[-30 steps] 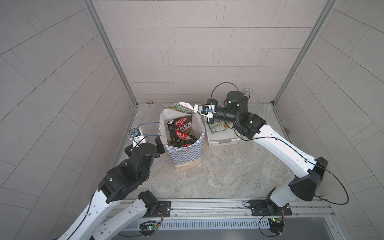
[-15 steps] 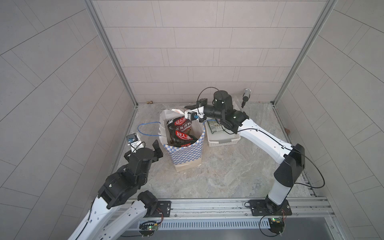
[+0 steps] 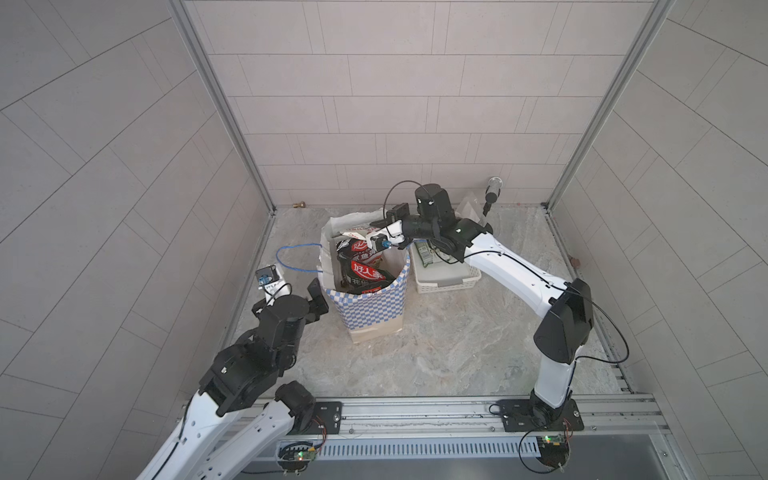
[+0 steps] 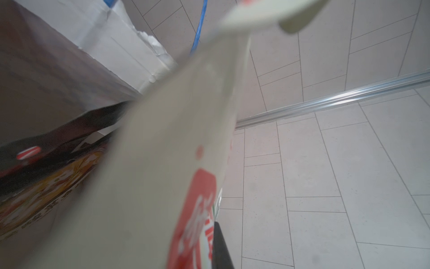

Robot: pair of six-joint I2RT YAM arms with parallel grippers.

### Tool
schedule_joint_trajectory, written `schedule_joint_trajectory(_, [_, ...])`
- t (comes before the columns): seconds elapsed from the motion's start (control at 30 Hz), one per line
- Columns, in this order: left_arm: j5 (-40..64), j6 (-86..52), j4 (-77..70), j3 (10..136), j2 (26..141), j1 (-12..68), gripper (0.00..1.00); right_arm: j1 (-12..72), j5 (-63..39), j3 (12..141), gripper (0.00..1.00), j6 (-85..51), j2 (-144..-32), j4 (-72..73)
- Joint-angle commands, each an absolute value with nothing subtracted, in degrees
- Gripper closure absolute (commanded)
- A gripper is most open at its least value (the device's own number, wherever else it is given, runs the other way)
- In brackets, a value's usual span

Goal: Place the condiment packets inside the bag
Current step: Place the condiment packet in the paper bag, then pick up the condiment packet from the storage box.

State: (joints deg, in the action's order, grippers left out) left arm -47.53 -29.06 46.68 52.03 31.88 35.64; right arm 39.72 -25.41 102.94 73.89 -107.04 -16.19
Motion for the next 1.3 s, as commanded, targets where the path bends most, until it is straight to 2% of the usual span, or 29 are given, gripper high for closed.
schedule_joint_trajectory(0.0, [-47.02,-28.1,45.58,51.98,31.92,35.32,0.03,39.45,-24.42,105.14,1.0,74.73,-108.18,-15.21])
schedule_joint_trajectory(0.07, [-46.9,-28.02,45.69,52.11,31.74,35.28,0.03,39.41,-23.7,106.37,1.0,73.93,-109.41,-14.99])
schedule_joint_trajectory(0.1, [-46.79,-27.96,45.77,52.08,31.73,35.3,0.03,39.38,-23.43,107.13,0.95,73.13,-109.84,-14.79])
schedule_joint_trajectory(0.13, [-46.83,-27.96,45.72,52.04,31.59,35.26,0.03,39.4,-23.25,107.69,0.83,71.67,-110.23,-14.51])
schedule_joint_trajectory(0.2, [-46.84,-27.87,45.87,52.12,31.48,35.3,0.03,39.4,-23.36,108.96,0.51,69.51,-110.51,-14.62])
schedule_joint_trajectory(0.23, [-46.85,-27.82,45.83,52.21,31.55,35.27,0.03,39.42,-23.53,109.41,0.41,68.77,-110.3,-14.78])
schedule_joint_trajectory(0.3, [-46.82,-27.66,45.68,52.29,31.69,35.25,0.03,39.55,-23.62,109.84,0.35,67.59,-109.52,-15.25])
schedule_joint_trajectory(0.5, [-45.88,-27.47,44.53,52.61,33.1,35.33,0.04,39.43,-23.4,106.66,0.28,62.89,-102.91,-14.98])
schedule_joint_trajectory(0.57, [-45.34,-27.83,44.11,52.49,33.87,35.28,0.03,39.0,-21.79,104.87,0.27,56.75,-99.68,-13.98])
schedule_joint_trajectory(0.77, [-42.86,-28.95,41.45,51.17,36.17,35.26,0.04,32.34,-12.43,93.66,0.2,21.92,-87.71,-9.77])
schedule_joint_trajectory(0.97, [-40.24,-29.99,39.02,50.68,39.6,35.18,0.05,19.55,-2.7,76.6,0.19,-11.83,-80.68,-15.75])
schedule_joint_trajectory(1.1, [-39.26,-30.13,37.78,50.66,40.56,35.11,0.06,8.83,-12.65,69.33,0.27,-23.52,-82.11,-12.64])
schedule_joint_trajectory(1.27, [-38.96,-30.55,37.51,50.23,40.61,35.03,0.06,7.85,-16.13,71.53,0.29,-21.7,-89.65,-13.11])
